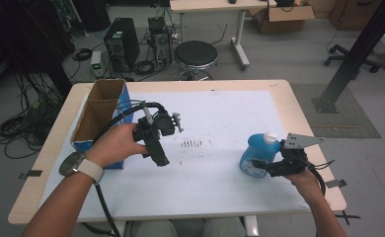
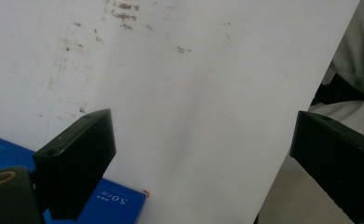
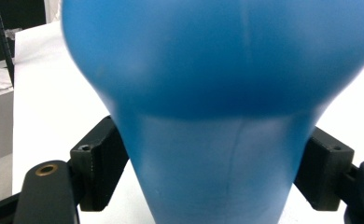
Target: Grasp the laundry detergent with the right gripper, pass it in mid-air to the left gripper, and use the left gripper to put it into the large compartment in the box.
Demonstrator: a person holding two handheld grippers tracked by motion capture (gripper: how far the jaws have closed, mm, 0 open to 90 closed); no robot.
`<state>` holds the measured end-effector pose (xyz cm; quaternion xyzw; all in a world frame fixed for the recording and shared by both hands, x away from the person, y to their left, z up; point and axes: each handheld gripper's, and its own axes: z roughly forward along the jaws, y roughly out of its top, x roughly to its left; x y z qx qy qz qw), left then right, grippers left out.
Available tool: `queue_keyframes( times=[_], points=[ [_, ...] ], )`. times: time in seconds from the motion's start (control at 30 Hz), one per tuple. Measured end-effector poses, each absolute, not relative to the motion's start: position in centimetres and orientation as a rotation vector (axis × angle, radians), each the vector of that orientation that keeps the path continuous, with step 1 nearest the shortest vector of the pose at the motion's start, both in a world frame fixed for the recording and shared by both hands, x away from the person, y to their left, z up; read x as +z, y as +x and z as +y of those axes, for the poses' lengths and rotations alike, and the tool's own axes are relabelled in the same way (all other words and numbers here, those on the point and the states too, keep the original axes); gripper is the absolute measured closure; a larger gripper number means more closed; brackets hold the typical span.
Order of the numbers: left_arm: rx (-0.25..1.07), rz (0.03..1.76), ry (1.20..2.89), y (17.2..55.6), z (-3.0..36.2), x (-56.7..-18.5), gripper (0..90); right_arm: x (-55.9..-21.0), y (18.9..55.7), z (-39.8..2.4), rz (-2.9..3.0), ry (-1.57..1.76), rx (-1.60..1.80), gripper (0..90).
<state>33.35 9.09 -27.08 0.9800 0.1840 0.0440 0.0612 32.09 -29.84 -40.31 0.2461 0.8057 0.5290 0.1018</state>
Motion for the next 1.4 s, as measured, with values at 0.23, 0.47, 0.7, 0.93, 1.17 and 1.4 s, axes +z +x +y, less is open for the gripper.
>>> queue_keyframes(
  times=[0.23,0.47,0.7,0.93,1.17,1.4],
  points=[
    [0.129,0.561,2.96,33.37,9.06,-27.21,7.4,-40.42,32.04,-29.82,2.379,0.723,1.564,24.8],
    [0.129,0.562,2.963,33.4,9.14,-27.26,7.4,-40.45,32.01,-29.89,2.378,0.707,1.566,31.7],
    [0.126,0.561,2.964,33.44,9.18,-27.32,7.4,-40.42,31.98,-29.94,2.366,0.696,1.58,35.2],
    [0.127,0.551,2.965,33.51,9.09,-27.43,7.4,-40.45,31.88,-30.05,2.36,0.679,1.574,40.8],
    [0.129,0.552,2.974,33.45,9.13,-27.31,7.4,-40.43,31.88,-30.03,2.361,0.632,1.542,43.2],
    [0.152,0.554,2.967,33.28,8.93,-26.52,7.2,-40.3,32.12,-30.27,2.362,0.658,1.548,44.3]
  ],
)
